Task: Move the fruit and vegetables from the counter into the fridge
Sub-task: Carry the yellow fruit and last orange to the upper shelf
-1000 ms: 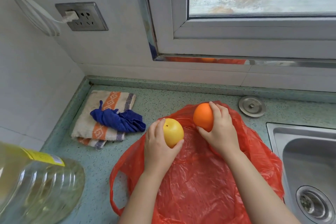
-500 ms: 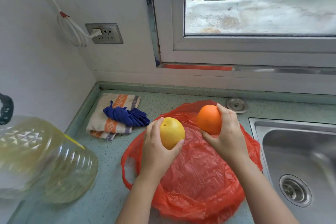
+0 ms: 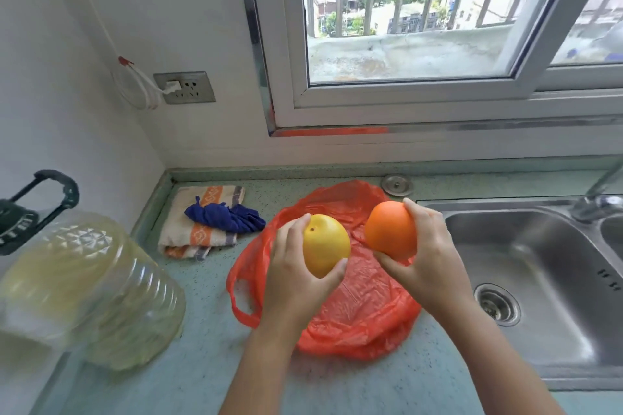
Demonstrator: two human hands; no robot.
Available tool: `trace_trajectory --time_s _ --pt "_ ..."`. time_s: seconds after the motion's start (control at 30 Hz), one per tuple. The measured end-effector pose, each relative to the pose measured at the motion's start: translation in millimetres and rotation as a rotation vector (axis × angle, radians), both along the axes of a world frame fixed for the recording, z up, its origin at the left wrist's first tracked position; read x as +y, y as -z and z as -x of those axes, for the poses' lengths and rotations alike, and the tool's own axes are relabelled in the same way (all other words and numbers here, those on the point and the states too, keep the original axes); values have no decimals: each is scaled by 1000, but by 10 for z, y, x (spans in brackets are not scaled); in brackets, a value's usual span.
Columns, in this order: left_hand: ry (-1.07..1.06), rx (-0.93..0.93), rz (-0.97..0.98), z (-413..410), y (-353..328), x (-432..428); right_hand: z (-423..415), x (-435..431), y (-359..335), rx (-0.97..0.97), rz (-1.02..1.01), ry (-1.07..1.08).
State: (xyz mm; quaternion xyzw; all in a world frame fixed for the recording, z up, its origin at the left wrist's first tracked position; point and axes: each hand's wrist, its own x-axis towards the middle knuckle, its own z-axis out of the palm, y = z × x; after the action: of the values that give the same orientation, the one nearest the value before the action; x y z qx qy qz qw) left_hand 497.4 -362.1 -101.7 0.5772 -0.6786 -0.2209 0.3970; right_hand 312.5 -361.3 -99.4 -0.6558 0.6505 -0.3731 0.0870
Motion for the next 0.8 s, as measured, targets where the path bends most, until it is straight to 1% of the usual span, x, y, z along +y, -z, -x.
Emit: trace_trajectory --time_s 0.17,0.33,0.57,0.8 --pt "52 20 -14 46 -33 300 2 394 -56 -16 13 13" --pt "160 42 -25 236 59 657 195 967 -17 -23 36 121" --pt "416 58 -34 812 210 1233 616 1966 73 -33 -7 354" --pt "725 88 -47 1862 172 1850 1259 3062 63 -70 7 667"
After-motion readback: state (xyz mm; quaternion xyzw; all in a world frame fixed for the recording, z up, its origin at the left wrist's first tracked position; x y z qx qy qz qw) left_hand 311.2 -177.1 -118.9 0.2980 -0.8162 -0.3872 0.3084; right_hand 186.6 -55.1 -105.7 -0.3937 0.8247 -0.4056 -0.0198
